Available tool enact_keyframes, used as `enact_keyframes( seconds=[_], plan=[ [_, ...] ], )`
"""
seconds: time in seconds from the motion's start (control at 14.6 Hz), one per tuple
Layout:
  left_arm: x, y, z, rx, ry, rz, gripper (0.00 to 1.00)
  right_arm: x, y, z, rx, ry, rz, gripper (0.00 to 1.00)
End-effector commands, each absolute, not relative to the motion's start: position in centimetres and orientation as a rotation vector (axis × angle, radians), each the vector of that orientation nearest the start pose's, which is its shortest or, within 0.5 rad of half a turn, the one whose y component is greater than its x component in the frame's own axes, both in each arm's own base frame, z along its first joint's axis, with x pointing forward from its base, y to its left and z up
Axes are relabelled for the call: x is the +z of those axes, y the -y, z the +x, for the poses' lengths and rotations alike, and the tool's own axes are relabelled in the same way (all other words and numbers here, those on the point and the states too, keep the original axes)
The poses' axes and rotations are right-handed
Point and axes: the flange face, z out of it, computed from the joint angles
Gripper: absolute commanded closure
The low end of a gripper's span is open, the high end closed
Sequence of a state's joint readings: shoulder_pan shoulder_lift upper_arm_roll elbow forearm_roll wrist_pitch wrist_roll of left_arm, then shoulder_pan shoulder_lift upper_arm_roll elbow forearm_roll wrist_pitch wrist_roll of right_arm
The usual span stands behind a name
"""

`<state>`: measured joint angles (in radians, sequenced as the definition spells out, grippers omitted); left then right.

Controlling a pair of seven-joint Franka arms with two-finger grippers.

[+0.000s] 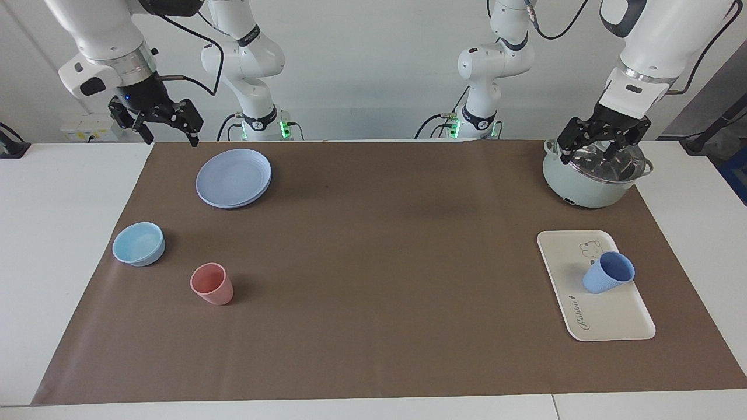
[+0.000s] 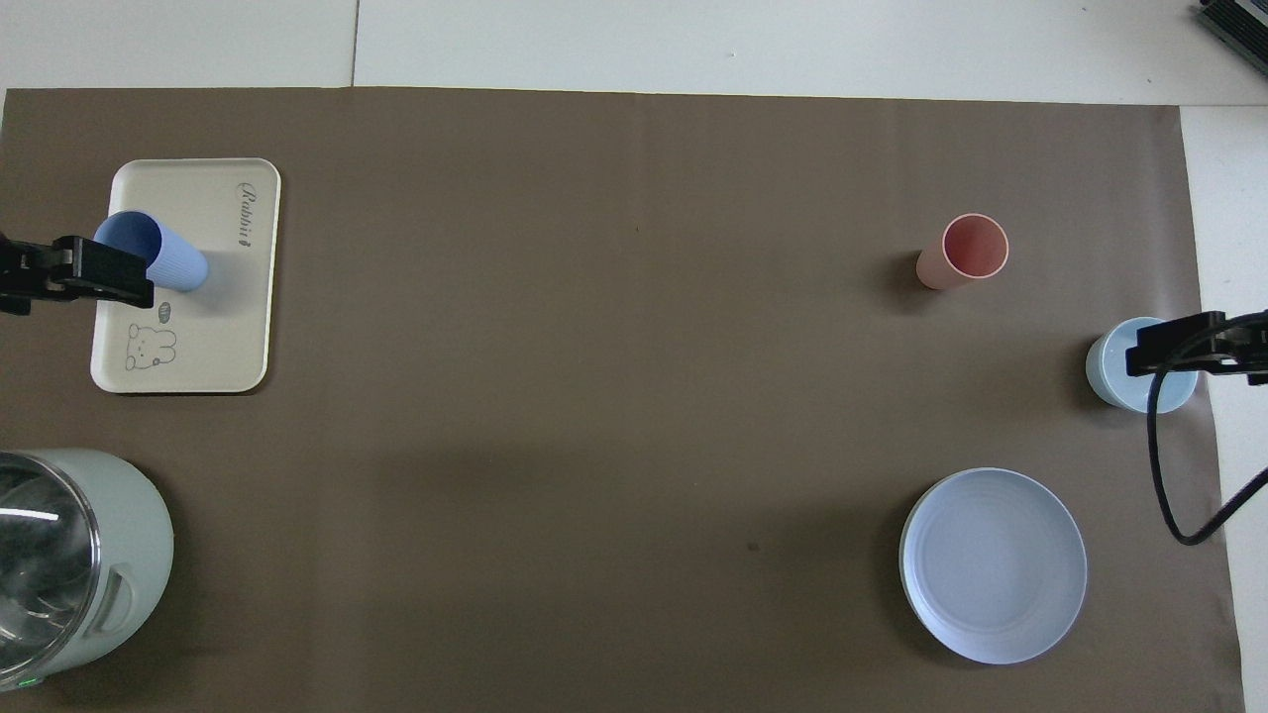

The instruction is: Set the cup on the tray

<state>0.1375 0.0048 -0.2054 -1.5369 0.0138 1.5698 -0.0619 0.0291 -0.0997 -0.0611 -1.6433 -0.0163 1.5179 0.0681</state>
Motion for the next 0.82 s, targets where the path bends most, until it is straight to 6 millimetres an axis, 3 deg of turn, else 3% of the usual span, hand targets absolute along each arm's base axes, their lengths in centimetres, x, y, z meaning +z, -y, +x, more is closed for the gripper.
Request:
enact_keyframes(
  seconds=[0.0,0.76],
  plan=[
    [62.81,3.09,53.84,0.009,-0.004,-3.118,0.0,64.0,2.58,50.92,0.038,-0.195,-3.159,0.0],
    [62.78,2.66,53.81,0.016,0.015,-3.118,0.0,63.82,2.9,51.07,0.011,-0.191,-3.18,0.0]
  ],
)
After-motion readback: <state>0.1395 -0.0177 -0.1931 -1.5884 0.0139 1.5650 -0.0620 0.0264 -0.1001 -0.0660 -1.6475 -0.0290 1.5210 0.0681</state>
